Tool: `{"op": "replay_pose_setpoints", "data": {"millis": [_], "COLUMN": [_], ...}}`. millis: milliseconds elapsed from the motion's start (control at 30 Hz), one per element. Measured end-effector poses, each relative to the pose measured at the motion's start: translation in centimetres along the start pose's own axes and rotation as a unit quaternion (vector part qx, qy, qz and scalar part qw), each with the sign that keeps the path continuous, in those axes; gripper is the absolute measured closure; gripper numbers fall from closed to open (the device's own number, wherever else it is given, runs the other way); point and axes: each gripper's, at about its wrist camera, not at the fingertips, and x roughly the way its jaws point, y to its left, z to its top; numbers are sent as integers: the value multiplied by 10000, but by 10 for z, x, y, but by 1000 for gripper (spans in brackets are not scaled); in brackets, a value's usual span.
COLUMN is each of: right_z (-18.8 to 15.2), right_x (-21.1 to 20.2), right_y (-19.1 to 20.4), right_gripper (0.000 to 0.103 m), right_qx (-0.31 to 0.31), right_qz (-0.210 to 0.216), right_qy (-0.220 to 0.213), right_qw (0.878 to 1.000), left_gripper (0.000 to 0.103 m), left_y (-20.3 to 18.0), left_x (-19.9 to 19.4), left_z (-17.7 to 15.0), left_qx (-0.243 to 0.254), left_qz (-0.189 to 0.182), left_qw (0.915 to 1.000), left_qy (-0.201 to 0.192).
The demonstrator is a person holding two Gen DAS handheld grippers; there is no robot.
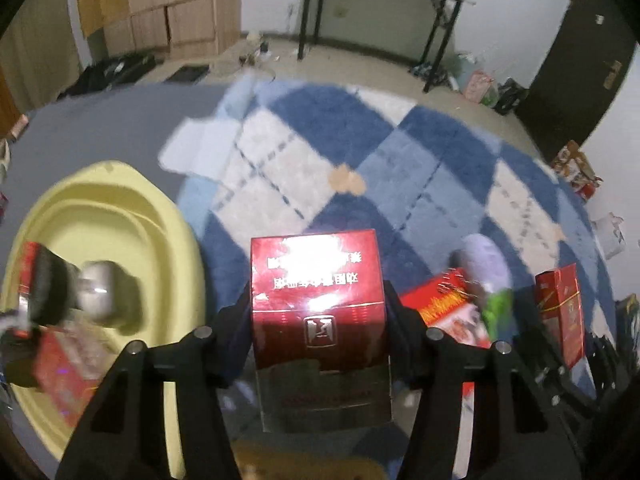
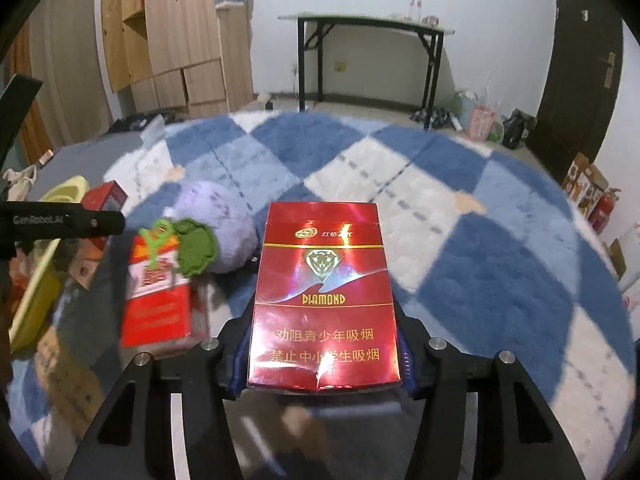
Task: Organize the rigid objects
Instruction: 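Carry both red boxes over the yellow tray with both grippers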
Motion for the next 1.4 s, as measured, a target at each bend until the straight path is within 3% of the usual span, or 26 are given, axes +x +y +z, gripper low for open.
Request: {"op": "replay_pose_setpoints", "data": {"millis": [200,367,500,633,900,1400], "right_z": [7,0,-14,-24,-49,-32], "right_x": [-68,-127,-179,-210,-197,-159], "right_y": [-17,-20,-22,-21,-29,-29], "right_gripper": [48,48,48,48,48,48], "right_qx": [277,405,392,374,626,713], "right_qz": [6,56,64,91,201,498], "right_qy": [-309,-434,-533,-607,-639,-558], "right_qw": [9991,9982,9978,9974,9958,9946], "left_gripper": [44,44,44,44,44,44], "left_y": [13,26,30,36,50,61], "left_x": [-77,-153,-183,-195,-184,-157], "left_z": [7,-14,-35,-48,-54,-34], "left_qx": [42,187,488,486,335,104], "left_qz": [-176,-266,-129,-153,-222,-279], "left_qw": [9992,9964,9942,9930,9931,9943], "left_qy": [-366,-782,-954,-1068,-1099,-1026]}}
